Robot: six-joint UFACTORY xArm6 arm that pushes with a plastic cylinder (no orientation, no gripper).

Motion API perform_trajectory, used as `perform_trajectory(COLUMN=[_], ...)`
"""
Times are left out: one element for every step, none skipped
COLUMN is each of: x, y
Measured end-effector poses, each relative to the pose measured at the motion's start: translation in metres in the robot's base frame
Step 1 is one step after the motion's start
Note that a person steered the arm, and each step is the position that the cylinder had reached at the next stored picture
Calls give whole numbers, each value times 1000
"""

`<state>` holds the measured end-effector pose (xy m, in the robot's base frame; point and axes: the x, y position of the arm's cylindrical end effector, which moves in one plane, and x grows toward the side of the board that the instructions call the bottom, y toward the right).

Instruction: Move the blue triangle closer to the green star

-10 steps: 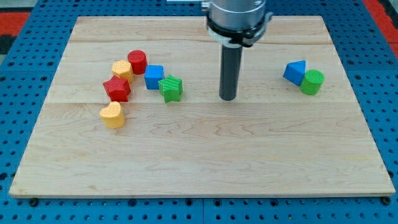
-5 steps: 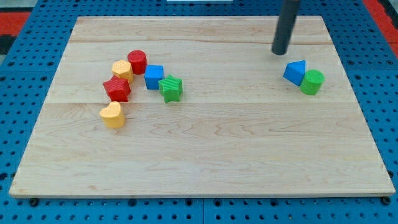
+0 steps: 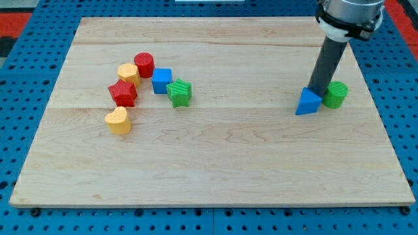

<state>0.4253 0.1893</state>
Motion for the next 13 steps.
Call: perform_trajectory(x=[19, 23, 13, 11, 12, 17, 49, 87, 96, 80, 63, 46, 44], y=[10, 4, -21, -59, -95, -115, -100, -92, -104, -109, -117, -129, -130])
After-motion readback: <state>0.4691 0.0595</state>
